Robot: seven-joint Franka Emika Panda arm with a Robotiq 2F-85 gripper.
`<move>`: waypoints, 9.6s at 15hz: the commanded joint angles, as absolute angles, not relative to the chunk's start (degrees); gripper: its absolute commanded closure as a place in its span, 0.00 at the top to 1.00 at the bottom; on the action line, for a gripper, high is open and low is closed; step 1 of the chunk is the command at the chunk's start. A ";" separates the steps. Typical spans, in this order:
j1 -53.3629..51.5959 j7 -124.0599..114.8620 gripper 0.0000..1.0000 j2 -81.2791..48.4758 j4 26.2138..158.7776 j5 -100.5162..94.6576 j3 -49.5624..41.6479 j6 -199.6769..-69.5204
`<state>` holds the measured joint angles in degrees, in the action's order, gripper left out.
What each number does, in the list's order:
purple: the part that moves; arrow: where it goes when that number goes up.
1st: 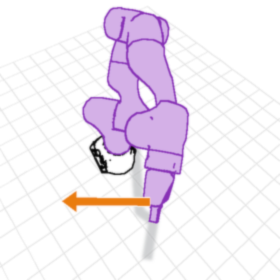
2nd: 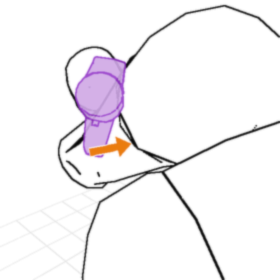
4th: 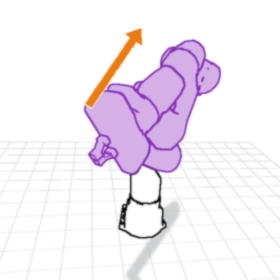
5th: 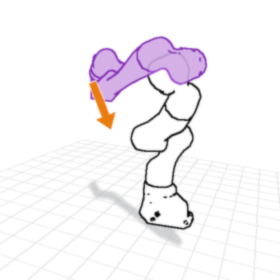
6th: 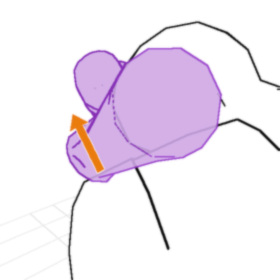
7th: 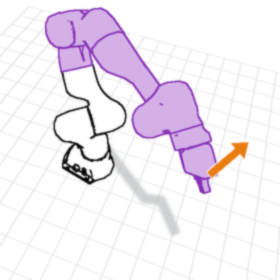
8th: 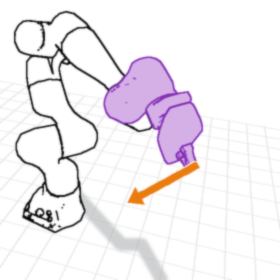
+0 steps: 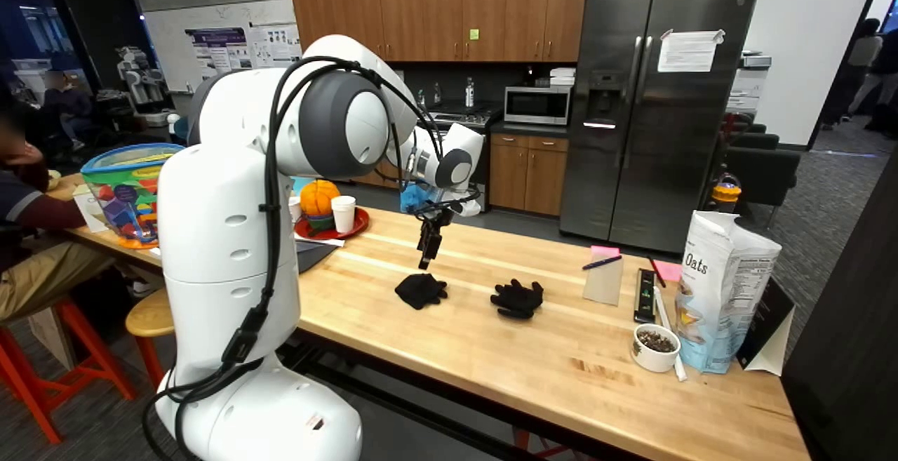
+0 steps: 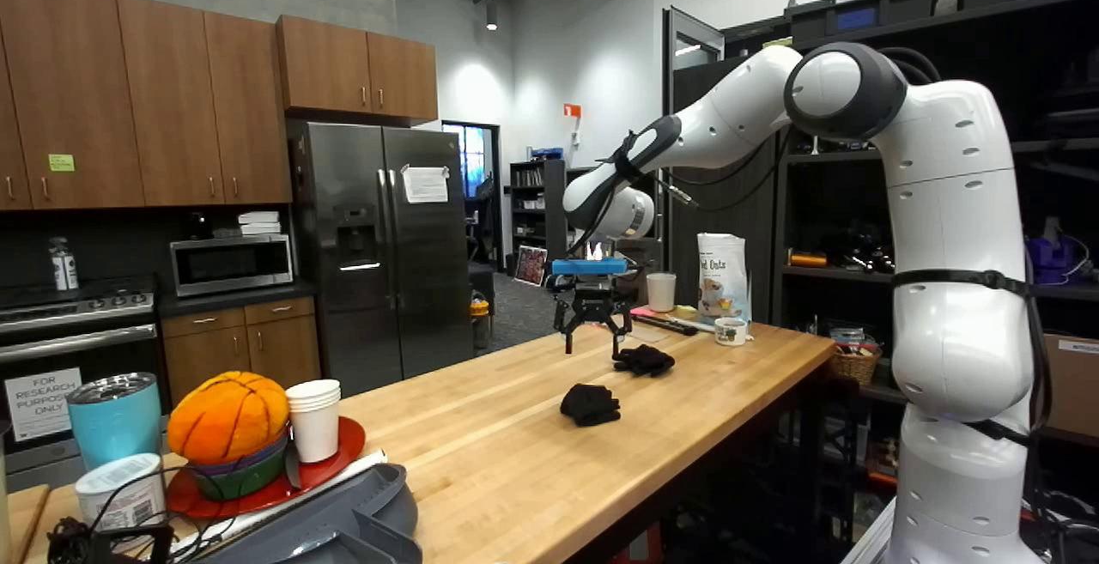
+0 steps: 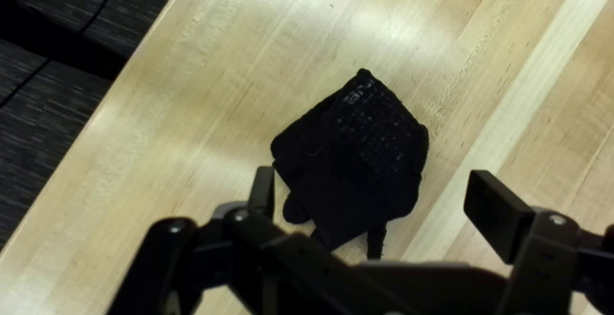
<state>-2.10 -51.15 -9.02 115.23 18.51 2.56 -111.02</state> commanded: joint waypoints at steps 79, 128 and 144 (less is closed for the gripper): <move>-3.26 -78.64 0.05 -19.25 114.59 24.37 -0.37 -121.48; -5.53 -80.55 0.74 -11.80 122.21 19.19 0.34 -129.11; -5.47 -80.48 0.02 -10.47 122.97 18.41 0.38 -129.52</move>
